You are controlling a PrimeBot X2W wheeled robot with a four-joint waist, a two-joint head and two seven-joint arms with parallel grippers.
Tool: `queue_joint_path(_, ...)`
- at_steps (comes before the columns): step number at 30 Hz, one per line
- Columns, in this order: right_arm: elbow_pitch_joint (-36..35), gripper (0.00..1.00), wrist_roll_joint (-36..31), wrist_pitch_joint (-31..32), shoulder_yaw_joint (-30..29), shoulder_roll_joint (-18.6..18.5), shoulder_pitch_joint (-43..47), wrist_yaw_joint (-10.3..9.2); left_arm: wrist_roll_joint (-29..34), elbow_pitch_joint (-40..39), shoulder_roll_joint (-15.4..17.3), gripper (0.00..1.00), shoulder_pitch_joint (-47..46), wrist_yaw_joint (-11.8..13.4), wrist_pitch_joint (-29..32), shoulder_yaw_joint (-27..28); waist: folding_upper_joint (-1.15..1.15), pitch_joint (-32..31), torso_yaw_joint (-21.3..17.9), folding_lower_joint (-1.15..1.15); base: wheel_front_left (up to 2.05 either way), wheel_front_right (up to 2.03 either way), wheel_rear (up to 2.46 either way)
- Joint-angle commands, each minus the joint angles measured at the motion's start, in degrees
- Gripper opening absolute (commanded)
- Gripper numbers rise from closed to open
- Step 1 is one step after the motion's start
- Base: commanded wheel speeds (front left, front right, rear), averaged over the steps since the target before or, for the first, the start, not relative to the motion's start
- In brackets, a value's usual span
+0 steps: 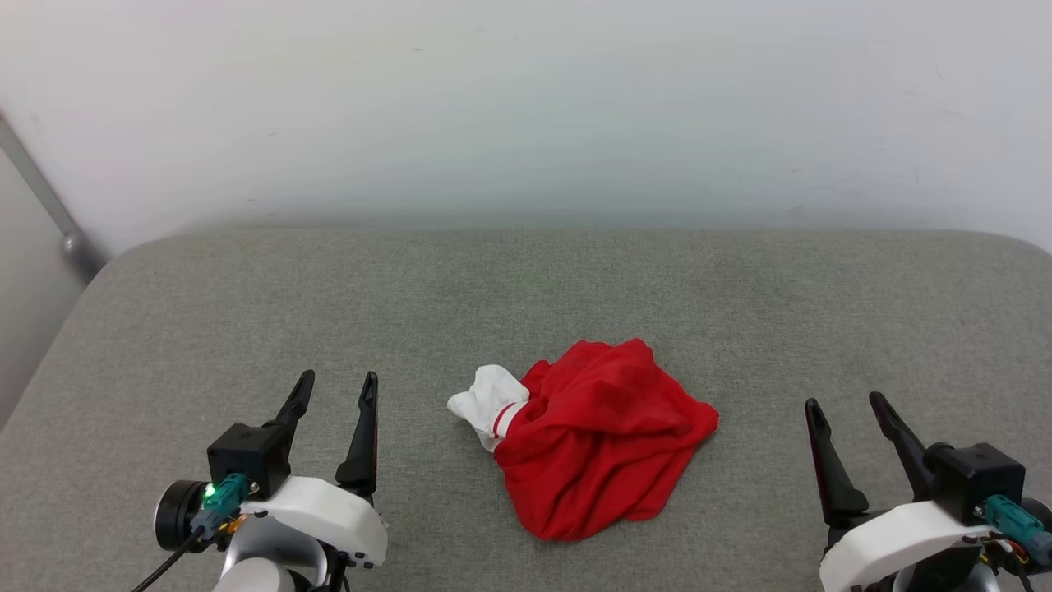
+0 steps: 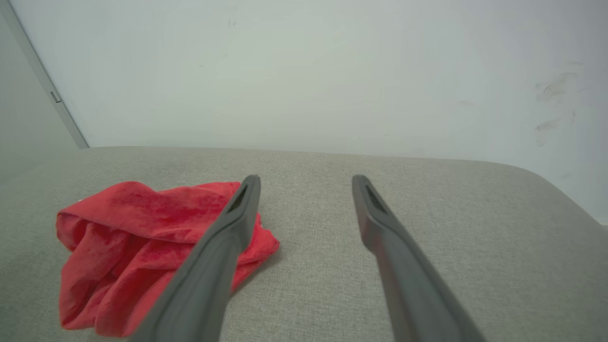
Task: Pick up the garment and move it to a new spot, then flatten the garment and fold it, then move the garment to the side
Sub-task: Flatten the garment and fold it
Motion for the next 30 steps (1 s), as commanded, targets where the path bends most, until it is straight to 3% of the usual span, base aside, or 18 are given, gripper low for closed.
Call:
queue_joint_path(1, 0.16, 1.00, 0.42, 0.19, -0.20, 0.02, -0.69, -0.02, -0.09, -0.28, 0.22, 1.00, 0.52, 0.32, -0.17, 0.10, 0.00, 0.06, 0.00, 0.00, 0.00, 0.00, 0.00)
queue_joint_path(8, 2.14, 1.00, 1.12, 3.39, -3.22, 0.02, -2.94, -0.02, 0.28, -0.94, -0.12, 1.00, -0.66, 0.98, -0.92, 0.26, 0.00, 1.72, 0.92, 0.00, 0.00, 0.00, 0.00)
queue_joint_path(13, 3.89, 1.00, 0.22, 14.78, -2.69, -0.79, -7.20, -0.02, 0.28, -1.07, -1.03, 1.00, -1.73, 0.91, -1.71, -0.15, 0.00, 4.52, 3.64, 0.00, 0.00, 0.00, 0.00)
queue_joint_path(21, 2.68, 1.00, 6.96, 35.28, 13.29, -10.32, -15.90, -0.02, 0.90, -0.10, -2.14, 1.00, -4.81, -0.25, -2.94, -0.99, 0.00, 9.20, 7.20, 0.00, 0.00, 0.00, 0.00)
queue_joint_path(25, 3.20, 1.00, 11.29, 39.83, 21.93, -14.43, -19.91, -0.02, 0.92, 0.77, -3.33, 1.00, -6.45, -0.81, -3.44, -1.35, 0.00, 11.10, 8.71, 0.00, 0.00, 0.00, 0.00)
queue_joint_path(30, 5.76, 1.00, 14.65, 41.20, 29.66, -17.41, -25.02, -0.03, 1.11, 1.91, -4.37, 1.00, -8.26, -1.59, -4.00, -1.41, 0.00, 13.08, 10.12, 0.00, 0.00, 0.00, 0.00)
